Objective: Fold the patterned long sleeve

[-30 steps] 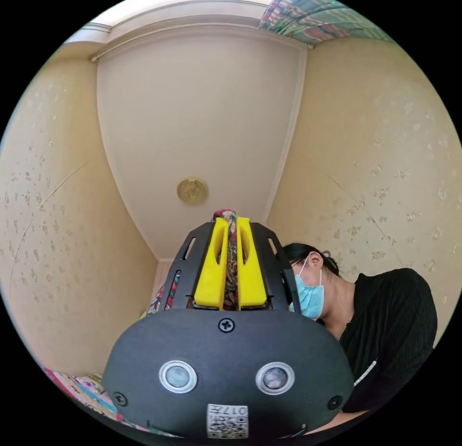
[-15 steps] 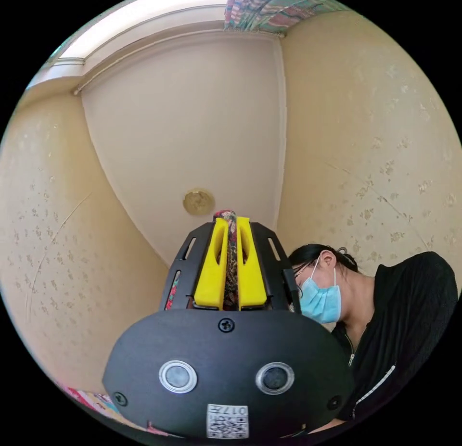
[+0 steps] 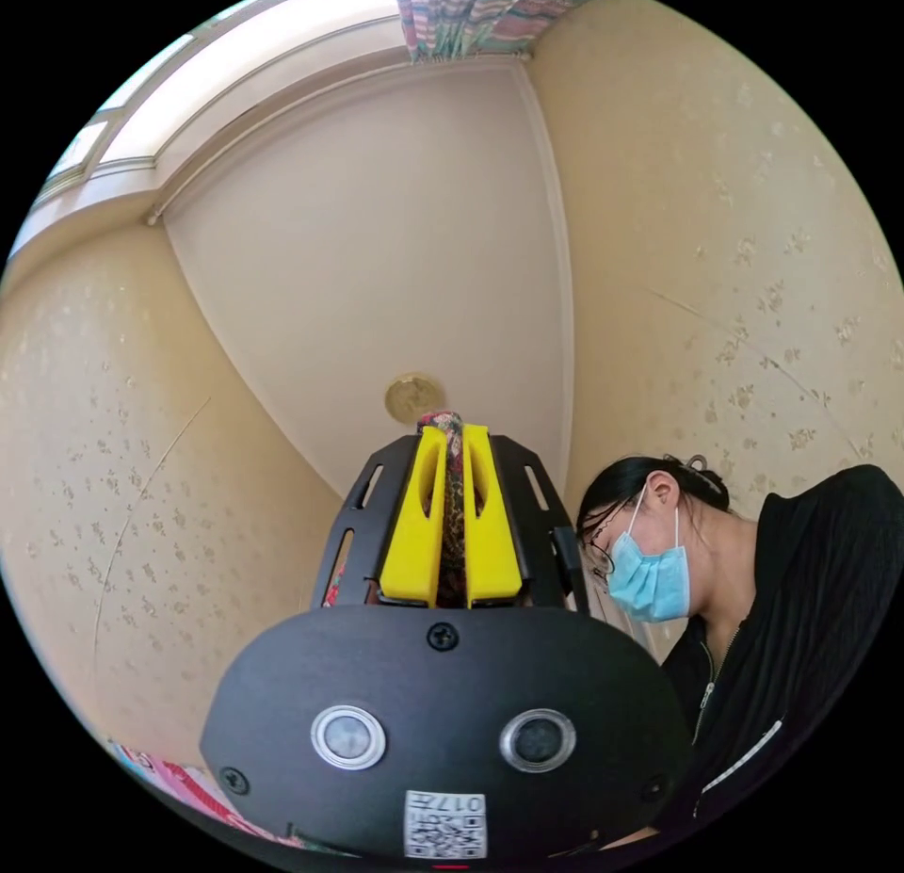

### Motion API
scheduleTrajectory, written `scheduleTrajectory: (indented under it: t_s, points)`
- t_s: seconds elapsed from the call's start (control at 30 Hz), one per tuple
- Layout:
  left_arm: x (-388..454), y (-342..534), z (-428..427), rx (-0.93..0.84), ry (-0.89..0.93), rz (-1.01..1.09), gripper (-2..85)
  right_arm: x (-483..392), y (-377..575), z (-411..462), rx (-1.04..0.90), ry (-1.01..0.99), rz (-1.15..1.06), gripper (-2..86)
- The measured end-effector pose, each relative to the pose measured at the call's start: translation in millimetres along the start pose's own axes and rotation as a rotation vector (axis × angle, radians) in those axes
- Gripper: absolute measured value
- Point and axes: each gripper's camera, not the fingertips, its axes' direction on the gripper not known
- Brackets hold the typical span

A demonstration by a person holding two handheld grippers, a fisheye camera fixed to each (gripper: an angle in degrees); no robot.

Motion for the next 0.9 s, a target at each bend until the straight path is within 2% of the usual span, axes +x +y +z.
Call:
scheduleTrajectory:
  t_s: [0.07, 0.17, 0.23, 0.33, 0.4, 0.47, 0.53, 0.6, 0.67, 0.73, 0.8, 0.9]
  points:
    - [-3.4, 5.5, 1.5, -0.012, 0.003, -0.012, 1.0, -35.8, 3.3, -11.5, 0.057, 0.056, -0.14, 21.1]
    - [-9.2, 19.2, 10.0, -0.032, -0.005, -0.043, 1.0, -93.4, 8.1, 26.4, -0.024, 0.226, -0.404, 22.7]
    - [-14.5, 28.0, 15.3, -0.028, 0.016, -0.075, 1.0, -108.5, 14.8, 67.7, -0.115, 0.238, -0.531, 24.0]
    - [-20.1, 36.6, 22.4, -0.017, 0.028, -0.112, 1.0, -100.9, 32.4, 136.0, -0.241, 0.009, -0.637, 25.9]
    - [-21.4, 37.4, 26.5, -0.02, 0.027, -0.117, 1.1, -74.6, 49.4, 183.4, -0.234, -0.339, -0.542, 26.1]
    - [-21.5, 34.4, 29.3, -0.027, 0.023, -0.114, 1.1, -59.7, 67.6, 218.1, -0.245, -0.537, -0.476, 25.1]
    - [-18.4, 29.6, 27.8, -0.029, 0.012, -0.096, 1.0, -52.7, 87.0, 246.3, -0.276, -0.563, -0.429, 24.1]
    - [-13.2, 23.3, 24.6, -0.035, -0.01, -0.067, 1.0, -67.7, 115.1, 274.2, -0.397, -0.452, -0.486, 23.1]
    - [-4.2, 15.4, 19.1, -0.049, -0.043, -0.014, 1.0, -82.5, 137.2, 289.3, -0.467, -0.423, -0.535, 21.5]
    - [1.6, 10.8, 14.3, -0.059, -0.074, 0.024, 1.0, -89.5, 155.3, 295.4, -0.47, -0.47, -0.542, 17.0]
    - [5.1, 8.0, 7.7, -0.054, -0.101, 0.045, 1.0, -88.7, 175.1, 292.8, -0.405, -0.594, -0.549, 7.7]
    - [5.2, 5.2, -4.9, -0.033, -0.121, 0.048, 1.1, -85.8, 197.2, 302.5, -0.439, -0.658, -0.554, 5.6]
